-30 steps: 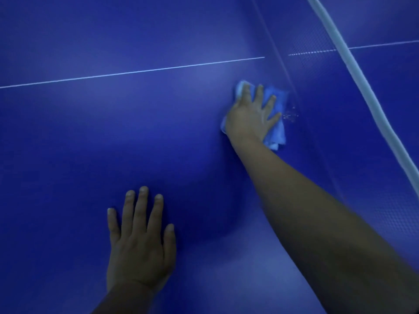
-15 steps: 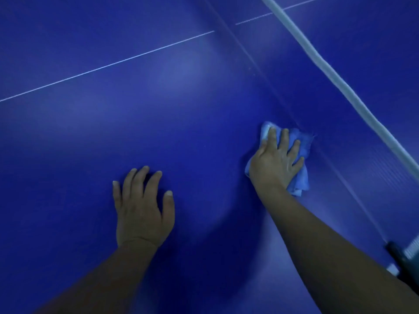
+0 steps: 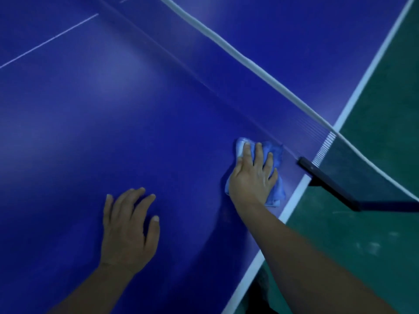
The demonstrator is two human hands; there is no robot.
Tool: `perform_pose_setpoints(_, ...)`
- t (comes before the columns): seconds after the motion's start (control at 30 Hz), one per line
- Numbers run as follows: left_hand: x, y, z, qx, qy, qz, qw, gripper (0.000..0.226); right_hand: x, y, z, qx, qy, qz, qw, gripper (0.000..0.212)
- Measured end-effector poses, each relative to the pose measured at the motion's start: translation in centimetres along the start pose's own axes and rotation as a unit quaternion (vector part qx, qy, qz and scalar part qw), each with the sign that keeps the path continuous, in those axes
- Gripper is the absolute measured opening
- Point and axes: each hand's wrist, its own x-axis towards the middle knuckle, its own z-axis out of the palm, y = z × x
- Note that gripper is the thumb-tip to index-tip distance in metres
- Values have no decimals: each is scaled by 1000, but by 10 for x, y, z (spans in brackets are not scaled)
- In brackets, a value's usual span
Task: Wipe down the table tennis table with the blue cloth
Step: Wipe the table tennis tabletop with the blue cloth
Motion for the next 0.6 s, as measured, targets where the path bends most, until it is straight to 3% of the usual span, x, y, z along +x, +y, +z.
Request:
perform_pose_setpoints(0.27,-16,23,20,49,-57,31,997,54,-19,106,-27,-3,10,35,999,46)
perform_pose_setpoints(0.43,-16,24,23,54,-41,24,997,54,-8,179,-58,28,-39,135,990,41)
perform_pose_setpoints(0.5,-16,24,24,56,-40,21,997,54,-9,181,-64,70,24,146,987,31)
perform_pose_setpoints(0.6,-15,24,23,60,-43,16,997,55,-10,138,-56,95,62,58,992,36)
